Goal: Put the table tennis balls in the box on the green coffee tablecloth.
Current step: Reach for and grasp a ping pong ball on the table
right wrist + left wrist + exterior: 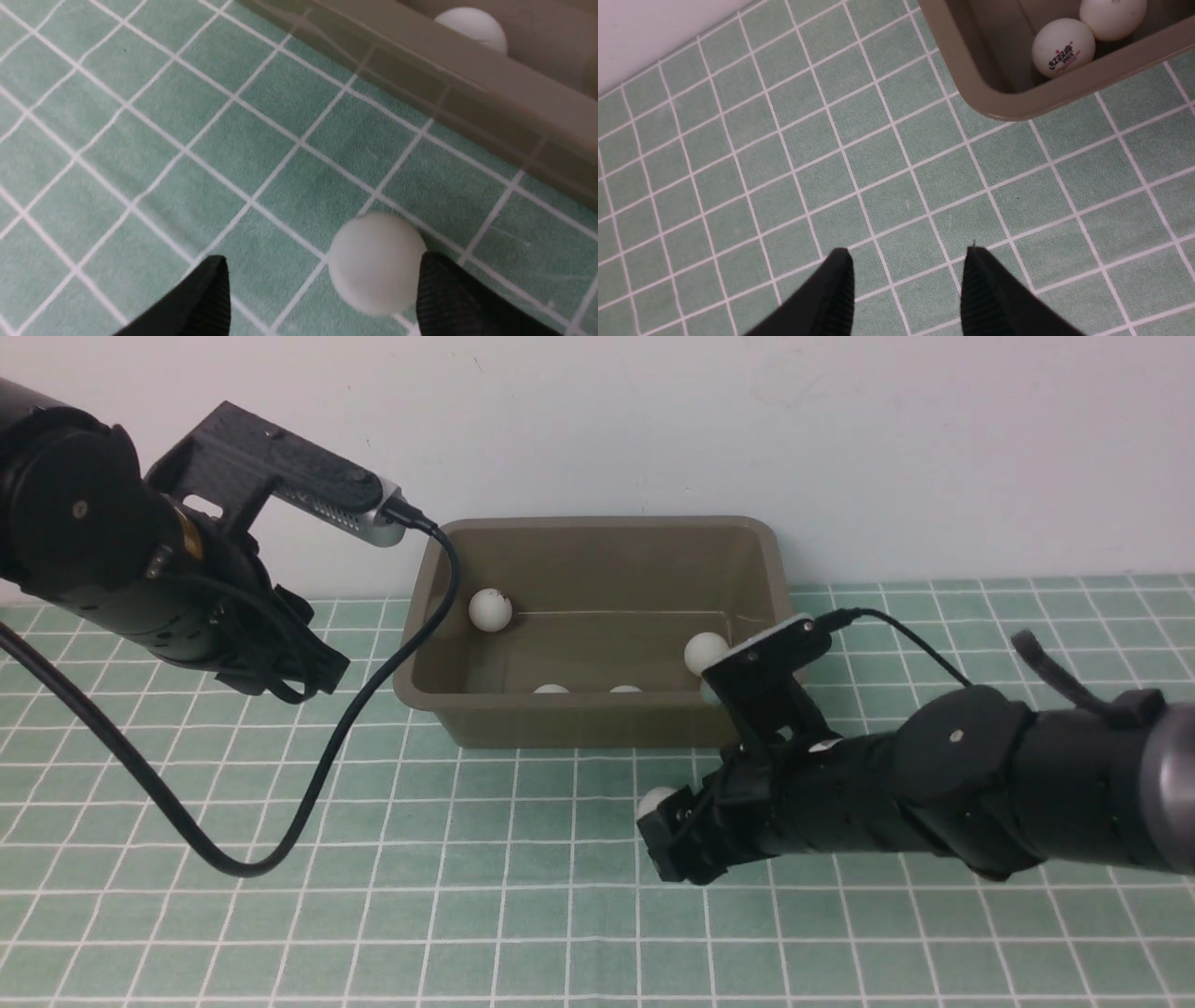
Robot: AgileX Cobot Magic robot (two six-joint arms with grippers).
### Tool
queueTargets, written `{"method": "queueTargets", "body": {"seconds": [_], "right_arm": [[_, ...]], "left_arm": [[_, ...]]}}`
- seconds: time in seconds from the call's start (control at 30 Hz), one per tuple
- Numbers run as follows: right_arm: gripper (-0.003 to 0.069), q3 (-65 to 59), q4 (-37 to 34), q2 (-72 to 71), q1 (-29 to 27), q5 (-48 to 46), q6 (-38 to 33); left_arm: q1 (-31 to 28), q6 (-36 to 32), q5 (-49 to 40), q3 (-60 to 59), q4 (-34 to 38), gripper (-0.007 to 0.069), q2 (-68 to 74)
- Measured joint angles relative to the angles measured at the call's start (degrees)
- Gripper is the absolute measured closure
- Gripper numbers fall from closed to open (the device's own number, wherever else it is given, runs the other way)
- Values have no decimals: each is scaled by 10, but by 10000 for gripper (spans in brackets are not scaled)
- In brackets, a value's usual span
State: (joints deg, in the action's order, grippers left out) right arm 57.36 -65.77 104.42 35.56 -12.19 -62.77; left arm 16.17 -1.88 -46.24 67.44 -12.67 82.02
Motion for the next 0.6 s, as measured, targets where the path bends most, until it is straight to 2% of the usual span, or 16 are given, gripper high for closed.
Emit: {"method": "queueTargets", "body": {"seconds": [0.23,0.33,0.37,0.43,0.5,0.53,0.6], "right_arm": [[177,19,-2,61,0,-2,-8],[216,21,-2,65,0,-5,-19],[246,21,-2,64,0,-7,-21],[439,21,-1,46,0,-12,-24],[571,21,0,19,0,-13,-27],[620,21,0,3,0,-13,-27],[659,21,11,-33,-1,-24,-29]], "left_arm": [[0,0,0,0,-2,336,0],[0,0,0,0,-4,336,0],[0,0,0,0,-8,336,0],[0,0,0,0,-13,336,0],[0,0,0,0,-14,336,0],[0,0,0,0,-15,336,0],[0,0,0,0,-15,336,0]]}}
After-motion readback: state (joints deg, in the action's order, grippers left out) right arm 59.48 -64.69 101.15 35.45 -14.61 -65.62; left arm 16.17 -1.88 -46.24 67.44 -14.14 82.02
